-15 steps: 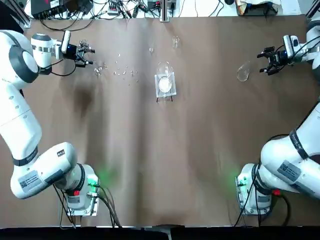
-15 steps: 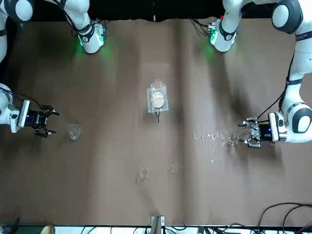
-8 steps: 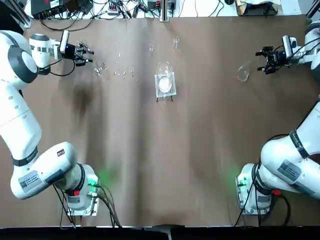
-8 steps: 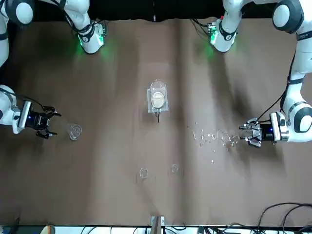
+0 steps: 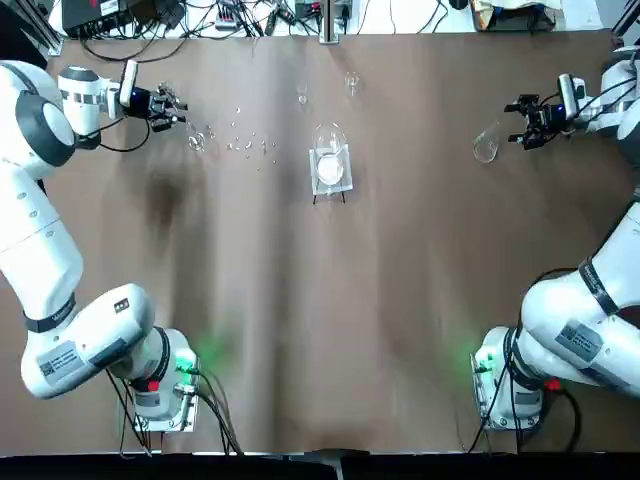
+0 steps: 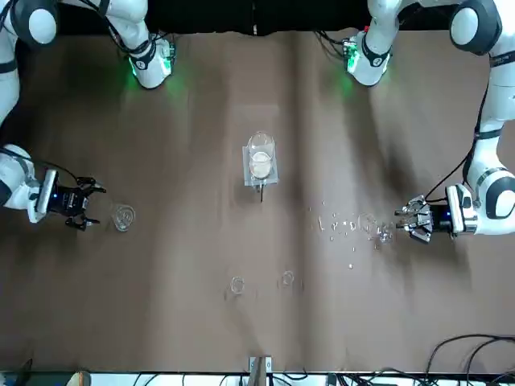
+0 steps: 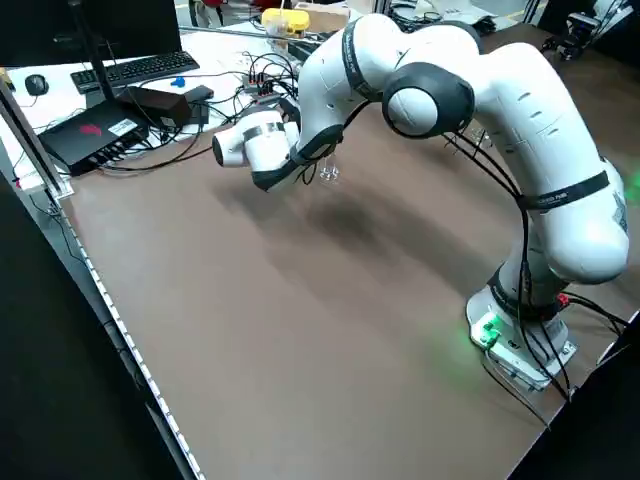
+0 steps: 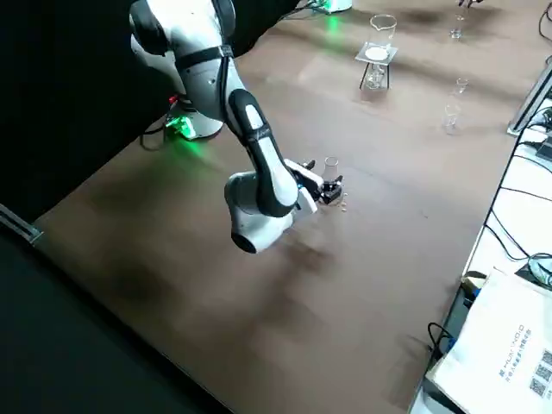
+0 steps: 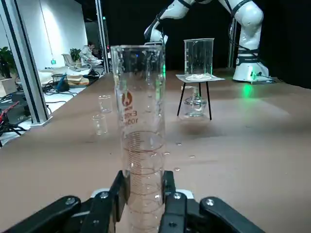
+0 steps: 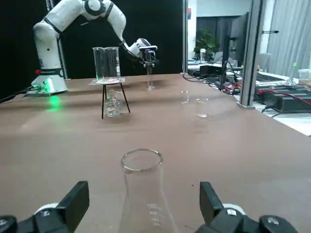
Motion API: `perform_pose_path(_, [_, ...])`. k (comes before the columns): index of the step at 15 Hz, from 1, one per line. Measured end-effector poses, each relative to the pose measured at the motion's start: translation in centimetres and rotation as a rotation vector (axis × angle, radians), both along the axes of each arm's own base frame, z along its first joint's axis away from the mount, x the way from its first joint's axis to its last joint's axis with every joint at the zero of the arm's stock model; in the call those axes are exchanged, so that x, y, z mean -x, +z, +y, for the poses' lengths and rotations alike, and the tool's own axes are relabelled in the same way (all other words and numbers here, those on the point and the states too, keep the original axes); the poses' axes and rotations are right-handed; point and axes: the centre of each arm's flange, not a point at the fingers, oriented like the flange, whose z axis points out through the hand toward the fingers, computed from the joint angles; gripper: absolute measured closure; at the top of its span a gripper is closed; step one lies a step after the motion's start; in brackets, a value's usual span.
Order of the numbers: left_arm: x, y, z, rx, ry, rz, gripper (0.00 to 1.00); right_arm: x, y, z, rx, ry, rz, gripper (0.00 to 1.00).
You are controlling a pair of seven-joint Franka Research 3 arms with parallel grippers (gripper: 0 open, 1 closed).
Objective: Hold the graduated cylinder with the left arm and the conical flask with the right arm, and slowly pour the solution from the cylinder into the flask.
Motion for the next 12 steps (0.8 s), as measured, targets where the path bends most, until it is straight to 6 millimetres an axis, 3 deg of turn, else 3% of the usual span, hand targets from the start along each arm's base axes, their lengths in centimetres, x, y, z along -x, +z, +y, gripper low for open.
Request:
perform_pose_path(3, [-0.4, 0.7, -0.8, 0.016, -0.015, -0.014, 0.66, -0.3, -1.4, 2.0, -0.020, 0.041, -0.034, 0.00])
perform_pose_path(6, [-1.2, 3.1, -1.9, 0.024, -0.040, -0.047, 0.66, -0.7, -1.5, 3.4, -0.026, 0.067, -0.036, 0.00])
perform_pose_path(7, [-1.5, 4.2, -2.3, 0.019, -0.046, -0.064, 0.66, -0.8, -1.4, 3.8, -0.032, 0.076, -0.036, 0.00])
perform_pose_path(8, [-2.2, 7.1, -3.5, 0.002, -0.069, -0.105, 0.66, -0.8, -1.3, 4.4, -0.052, 0.095, -0.034, 0.00])
perform_pose_path(12, [-3.1, 12.7, -8.2, -0.058, -0.116, -0.140, 0.66, -0.8, -1.3, 4.5, -0.058, 0.099, -0.034, 0.00])
